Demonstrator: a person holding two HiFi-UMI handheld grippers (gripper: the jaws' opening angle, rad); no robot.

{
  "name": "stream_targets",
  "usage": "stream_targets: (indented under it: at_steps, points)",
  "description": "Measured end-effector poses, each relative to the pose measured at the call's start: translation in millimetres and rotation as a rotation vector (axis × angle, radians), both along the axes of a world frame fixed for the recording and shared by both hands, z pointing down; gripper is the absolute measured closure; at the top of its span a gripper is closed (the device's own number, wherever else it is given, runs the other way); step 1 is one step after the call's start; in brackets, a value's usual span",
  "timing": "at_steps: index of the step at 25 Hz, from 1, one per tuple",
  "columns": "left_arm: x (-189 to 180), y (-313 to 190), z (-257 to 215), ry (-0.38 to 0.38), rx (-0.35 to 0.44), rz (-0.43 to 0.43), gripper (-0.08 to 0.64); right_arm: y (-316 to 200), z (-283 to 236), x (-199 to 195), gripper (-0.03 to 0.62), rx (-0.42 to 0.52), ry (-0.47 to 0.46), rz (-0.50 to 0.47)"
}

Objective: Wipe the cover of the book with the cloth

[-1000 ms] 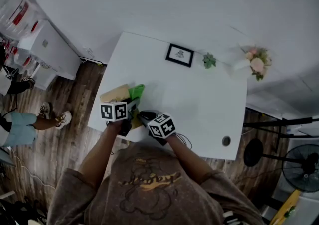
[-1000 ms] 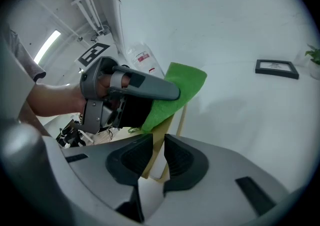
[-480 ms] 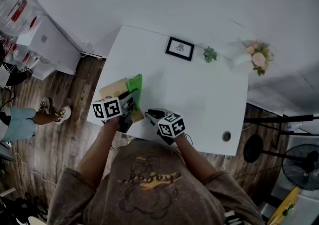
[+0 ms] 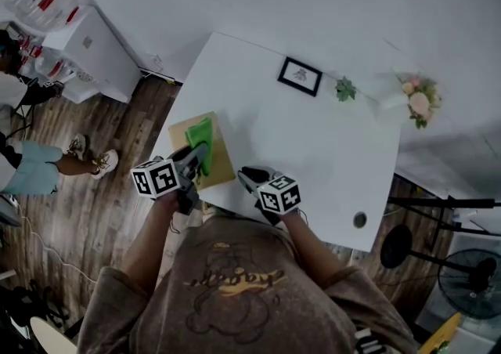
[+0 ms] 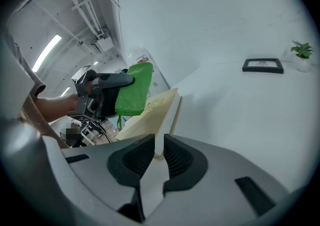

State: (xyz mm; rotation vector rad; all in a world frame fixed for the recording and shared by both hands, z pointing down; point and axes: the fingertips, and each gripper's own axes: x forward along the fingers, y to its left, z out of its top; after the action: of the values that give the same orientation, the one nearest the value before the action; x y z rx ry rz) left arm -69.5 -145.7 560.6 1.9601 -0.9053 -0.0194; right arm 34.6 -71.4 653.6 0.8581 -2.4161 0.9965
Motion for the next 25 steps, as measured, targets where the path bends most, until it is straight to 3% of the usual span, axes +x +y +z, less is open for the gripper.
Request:
stream_targets:
  at_steps: [12, 19, 25]
  points:
    - [-99, 60, 22, -0.108, -0.050, -0.188, 0.491, 0, 0, -14, 0.549, 0.007, 0.004, -0.044]
    - [-116, 88, 45, -0.148, -0.103, -0.227, 0.491, 8, -1, -25, 0.552, -0.001, 0.000, -0.067]
    - [-107, 88, 56, -0.164, -0.120, -0.201, 0.491, 10, 4, -31, 0.557, 0.008, 0.030, -0.089]
